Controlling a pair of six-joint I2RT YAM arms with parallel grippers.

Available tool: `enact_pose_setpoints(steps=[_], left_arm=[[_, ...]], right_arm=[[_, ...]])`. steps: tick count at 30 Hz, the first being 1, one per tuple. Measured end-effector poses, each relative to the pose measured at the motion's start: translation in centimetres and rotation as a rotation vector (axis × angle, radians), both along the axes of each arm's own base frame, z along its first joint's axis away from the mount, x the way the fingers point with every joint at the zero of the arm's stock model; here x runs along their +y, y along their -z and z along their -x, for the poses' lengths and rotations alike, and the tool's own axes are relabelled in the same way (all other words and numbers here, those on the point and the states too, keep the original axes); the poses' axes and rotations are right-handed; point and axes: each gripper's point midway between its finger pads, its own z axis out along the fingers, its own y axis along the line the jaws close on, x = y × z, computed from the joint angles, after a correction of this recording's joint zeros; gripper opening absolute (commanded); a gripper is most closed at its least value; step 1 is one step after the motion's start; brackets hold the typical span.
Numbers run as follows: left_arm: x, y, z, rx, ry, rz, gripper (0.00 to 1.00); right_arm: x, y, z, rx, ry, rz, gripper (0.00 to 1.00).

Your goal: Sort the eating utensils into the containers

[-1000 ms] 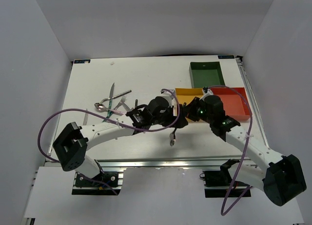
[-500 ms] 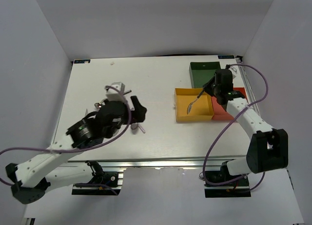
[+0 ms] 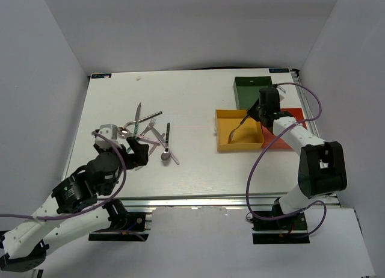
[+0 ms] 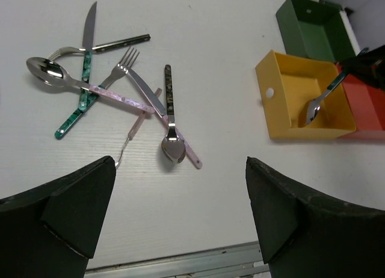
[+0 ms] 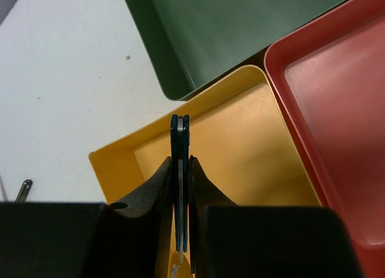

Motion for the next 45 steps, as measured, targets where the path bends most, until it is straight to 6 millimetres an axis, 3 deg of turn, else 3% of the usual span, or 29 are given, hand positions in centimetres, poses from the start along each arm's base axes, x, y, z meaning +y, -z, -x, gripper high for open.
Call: enact_pose_setpoints(steps=[4,10,13,14,17,18,23,26,30,32,34,36,39,40,41,43,45], left_arm=[[1.2,-1.2,0.2,-0.046,-0.034,0.052,0.98],[0.9,-0.8,-0.1,-0.035,-0.043,0.032,0.98],[0.4,-0.3,-0.4,-0.016,-0.042,0.003,0.98],[0.4,-0.1,-0.5,-0.013,-0.042,-0.003,0.98],[0.3,0.0,-0.5,-0.009,-0.041,-0.009,0.98],[0.3,0.0,-0.5,-0.01,-0.042,-0.007,0.98],[0.8,-0.6,-0.2,-0.029,-0.043,0.024,0.98],[1.2,-1.0,0.0,-0.045,-0.05,0.045,0.98],[1.8,-1.4,0.0,-0.058,-0.071,0.064,0.98],[2.0,-1.4,0.0,-0.061,-0.086,0.068,0.98],[2.3,-1.4,-0.1,-0.061,-0.103,0.071,0.98],[2.5,-1.4,-0.1,-0.062,-0.116,0.072,0.98],[2.8,-1.3,-0.1,-0.06,-0.13,0.071,0.98],[2.8,-1.2,-0.1,-0.059,-0.132,0.07,0.98],[2.8,-1.2,-0.1,-0.058,-0.134,0.07,0.98],[2.9,-1.2,-0.1,-0.058,-0.138,0.069,0.98],[3.0,-1.2,-0.1,-0.058,-0.141,0.068,0.98]], right_arm=[[0.2,-0.3,-0.4,-0.027,0.002,-0.018,0.0],[0.5,-0.3,-0.4,-0.027,0.008,-0.047,0.0],[0.8,-0.2,-0.4,-0.02,0.006,-0.063,0.25],[0.9,-0.1,-0.5,-0.016,0.008,-0.071,0.44],[1.4,0.4,-0.3,0.0,0.001,-0.087,0.64],[1.6,0.3,-0.2,0.0,-0.002,-0.09,0.89],[2.4,-0.7,0.8,-0.01,-0.004,-0.022,0.89],[3.5,-3.7,1.2,-0.031,-0.004,0.069,0.89],[7.6,-10.5,1.0,-0.145,-0.049,0.146,0.89],[12.3,-13.3,1.4,-0.195,-0.136,0.167,0.89],[16.6,-13.9,1.7,-0.204,-0.222,0.187,0.89],[21.5,-13.0,1.8,-0.184,-0.307,0.219,0.88],[28.2,-8.0,2.4,-0.105,-0.426,0.276,0.81],[29.2,-6.7,2.8,-0.086,-0.449,0.288,0.78],[31.3,-3.0,4.0,-0.025,-0.51,0.324,0.75],[33.0,1.8,6.0,0.066,-0.583,0.377,0.72],[33.9,5.3,7.4,0.133,-0.631,0.408,0.69]])
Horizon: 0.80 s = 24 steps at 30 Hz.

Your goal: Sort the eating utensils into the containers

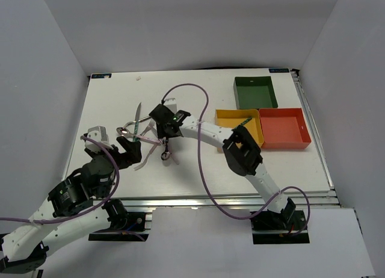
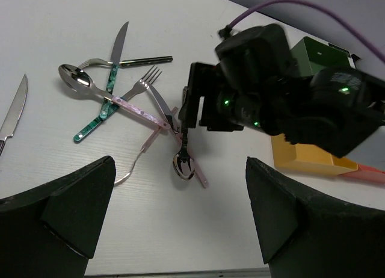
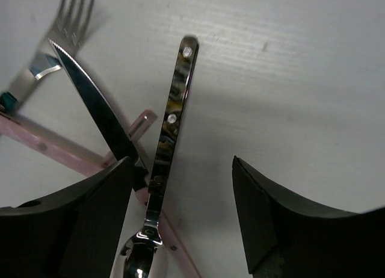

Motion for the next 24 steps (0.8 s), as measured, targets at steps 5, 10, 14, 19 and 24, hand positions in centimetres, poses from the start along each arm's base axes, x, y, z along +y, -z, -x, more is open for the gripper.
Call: enact_pose_setpoints(steps=[5,10,14,19,24], left_arm=[[-0.1,0.1,-0.1,0.005,-0.001,-0.008,0.98],[-0.2,0.2,-0.1,0.008,0.0,-0.013,0.98],[-0.2,0.2,-0.1,0.006,0.0,-0.01,0.98],[0.0,-0.1,0.0,-0.002,0.0,0.002,0.98],[0.1,-0.1,0.0,-0.003,0.0,0.003,0.98]], right_arm=[[1.0,3.4,1.2,0.073,-0.035,0.025,0.62],[1.2,2.7,0.6,0.066,-0.025,0.002,0.54],[0.7,3.6,0.6,0.078,-0.004,0.001,0.48],[0.0,4.8,1.0,0.089,0.015,0.006,0.45],[0.6,4.8,1.2,0.113,0.024,-0.046,0.08]])
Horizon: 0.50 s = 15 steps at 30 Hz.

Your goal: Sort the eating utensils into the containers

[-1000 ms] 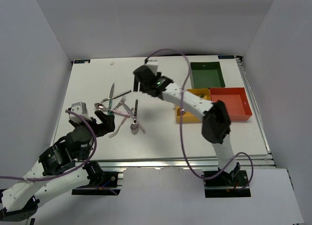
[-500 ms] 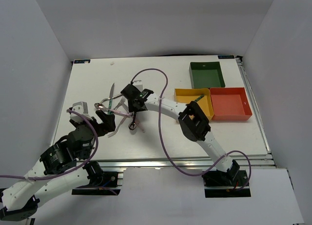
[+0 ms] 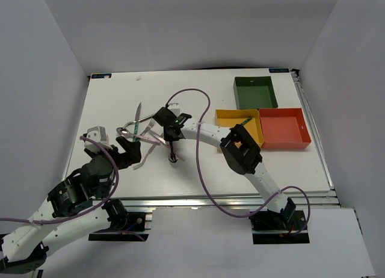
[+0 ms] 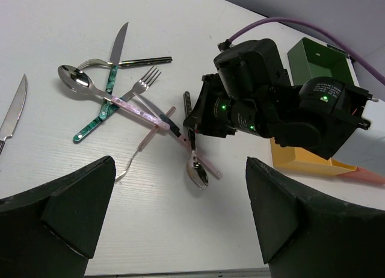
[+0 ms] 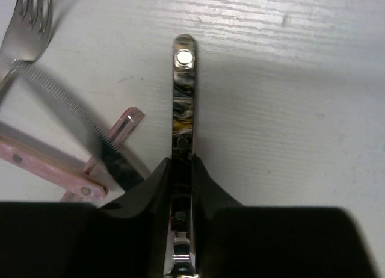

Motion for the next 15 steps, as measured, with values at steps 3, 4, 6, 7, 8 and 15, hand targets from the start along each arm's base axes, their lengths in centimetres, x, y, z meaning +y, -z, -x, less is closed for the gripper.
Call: enact_pose_setpoints(steps=[3,4,6,7,8,15], left_arm=[[0.0,0.0,0.0,0.0,0.0,0.0,0.98],[0.0,0.0,0.0,0.0,0.0,0.0,0.98],[0.0,0.0,0.0,0.0,0.0,0.0,0.98],[0.0,0.0,0.0,0.0,0.0,0.0,0.98],[0.0,0.0,0.0,0.0,0.0,0.0,0.98],[0.0,0.0,0.0,-0.001,0.0,0.001,0.98]], right_arm=[[0.1,-0.1,0.2,0.011,0.017,-0.036,0.02],[-0.1,-0.1,0.4,0.017,0.024,-0.041,0.01],[-0.7,-0.2,0.7,0.031,0.041,-0.056,0.0],[-1.1,-0.3,0.9,0.043,0.049,-0.061,0.0],[-1.5,-0.5,1.2,0.052,0.057,-0.07,0.0],[-5.8,-8.8,1.0,-0.006,0.111,-0.23,0.0]])
